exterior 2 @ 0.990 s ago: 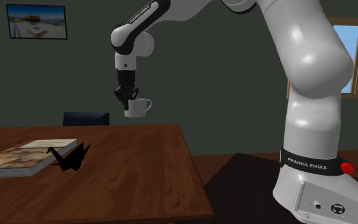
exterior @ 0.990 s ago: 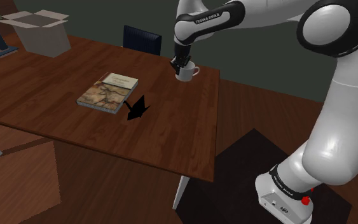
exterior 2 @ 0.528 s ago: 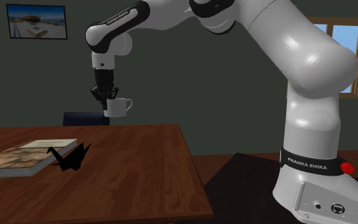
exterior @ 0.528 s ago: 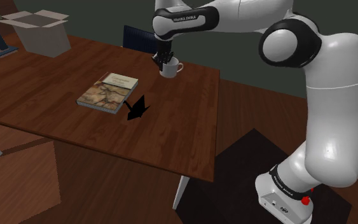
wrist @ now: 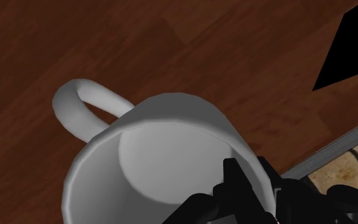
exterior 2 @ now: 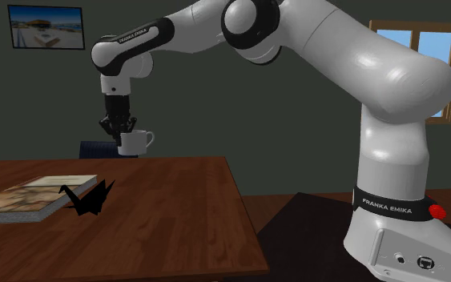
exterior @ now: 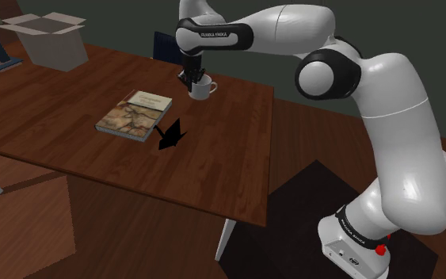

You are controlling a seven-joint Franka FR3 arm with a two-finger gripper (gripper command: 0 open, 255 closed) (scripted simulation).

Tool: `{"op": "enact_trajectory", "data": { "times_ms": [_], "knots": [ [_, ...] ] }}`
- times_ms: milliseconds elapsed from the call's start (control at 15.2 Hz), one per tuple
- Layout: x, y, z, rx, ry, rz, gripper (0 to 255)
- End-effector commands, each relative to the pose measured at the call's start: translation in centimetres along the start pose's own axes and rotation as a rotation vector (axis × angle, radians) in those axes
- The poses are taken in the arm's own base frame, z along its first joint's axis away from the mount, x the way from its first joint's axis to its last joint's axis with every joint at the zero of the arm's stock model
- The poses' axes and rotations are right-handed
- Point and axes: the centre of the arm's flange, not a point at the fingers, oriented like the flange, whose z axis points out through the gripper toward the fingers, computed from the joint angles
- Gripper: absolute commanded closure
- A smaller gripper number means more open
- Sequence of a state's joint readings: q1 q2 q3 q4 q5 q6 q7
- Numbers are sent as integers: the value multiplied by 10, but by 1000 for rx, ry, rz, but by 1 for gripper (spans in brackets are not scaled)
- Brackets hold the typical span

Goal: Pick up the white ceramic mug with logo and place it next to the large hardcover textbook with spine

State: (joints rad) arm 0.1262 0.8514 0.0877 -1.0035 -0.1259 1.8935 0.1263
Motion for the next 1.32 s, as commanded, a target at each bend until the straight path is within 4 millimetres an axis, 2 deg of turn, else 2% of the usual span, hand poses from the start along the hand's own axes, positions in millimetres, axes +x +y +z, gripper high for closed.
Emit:
{"op": "enact_trajectory", "data": {
  "times_ms": [0,1254],
  "knots": [
    [-1,0,10,0,1,0,255],
    [-6,-5,111,0,1,0,255]
  ]
}}
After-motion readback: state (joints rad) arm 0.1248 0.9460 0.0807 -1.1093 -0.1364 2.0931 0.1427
